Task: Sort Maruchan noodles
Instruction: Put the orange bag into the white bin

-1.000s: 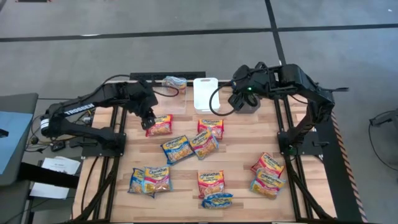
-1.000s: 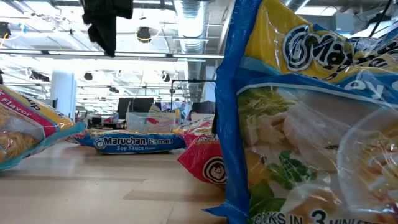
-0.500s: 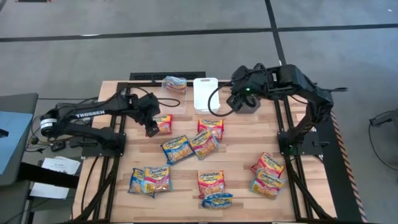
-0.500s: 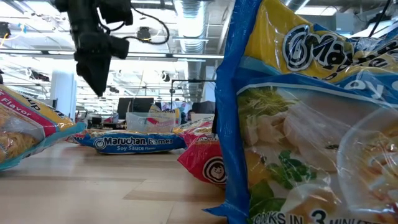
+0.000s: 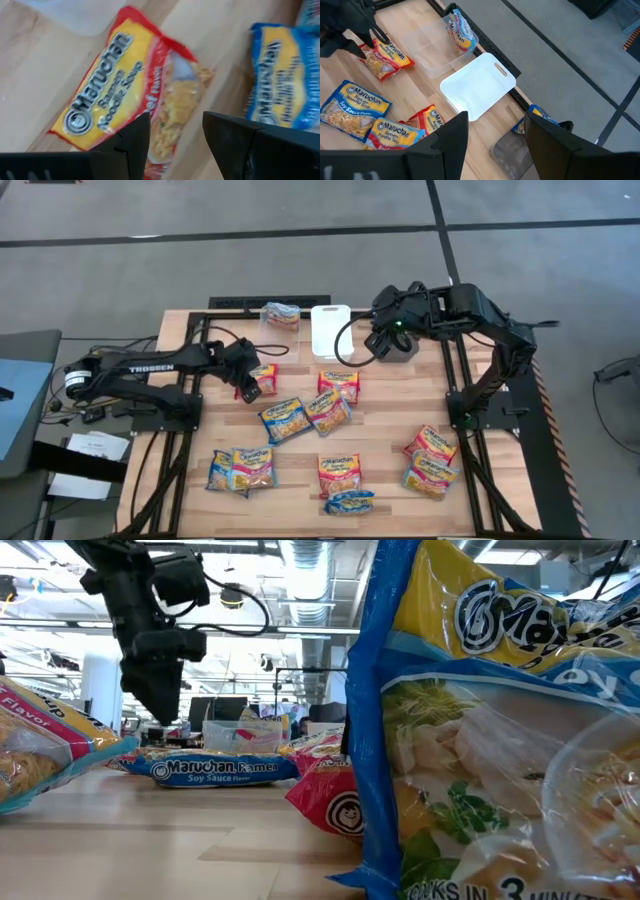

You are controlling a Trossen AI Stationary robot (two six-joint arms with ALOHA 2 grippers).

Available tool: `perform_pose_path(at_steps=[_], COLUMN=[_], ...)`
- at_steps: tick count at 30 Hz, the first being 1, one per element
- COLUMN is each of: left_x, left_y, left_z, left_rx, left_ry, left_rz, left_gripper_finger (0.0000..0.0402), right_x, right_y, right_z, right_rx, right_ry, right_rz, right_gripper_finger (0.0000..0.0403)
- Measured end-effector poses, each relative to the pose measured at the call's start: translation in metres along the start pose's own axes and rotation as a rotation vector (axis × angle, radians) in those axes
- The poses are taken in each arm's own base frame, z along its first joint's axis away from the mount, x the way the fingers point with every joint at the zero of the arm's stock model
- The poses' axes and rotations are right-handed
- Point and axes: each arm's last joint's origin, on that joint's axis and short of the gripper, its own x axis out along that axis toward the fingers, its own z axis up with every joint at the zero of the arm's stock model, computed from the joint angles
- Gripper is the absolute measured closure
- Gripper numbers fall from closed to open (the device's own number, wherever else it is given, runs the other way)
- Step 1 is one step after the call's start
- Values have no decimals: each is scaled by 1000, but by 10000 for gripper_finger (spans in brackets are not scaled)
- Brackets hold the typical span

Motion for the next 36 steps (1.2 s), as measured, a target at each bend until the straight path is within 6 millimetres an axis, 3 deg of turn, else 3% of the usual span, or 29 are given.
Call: perform_pose_path(at_steps=[9,27,31,36], left_x=[17,53,53,53], left_y=[7,10,7,4], left_z=[-9,-13,-14,-16], left_rx=[-18,-84,-79,-61], left_ry=[-34,81,90,91], left_rz=[34,94,95,92], left_gripper_finger=[233,235,264,331], right_x=[0,0,0,0], right_y=[0,0,0,0], right_z=[0,0,0,0], right_rx=[0,1,1,7], right_ry=[1,0,0,0], right_rz=[2,3,3,2], right_gripper_finger=[186,186,186,186])
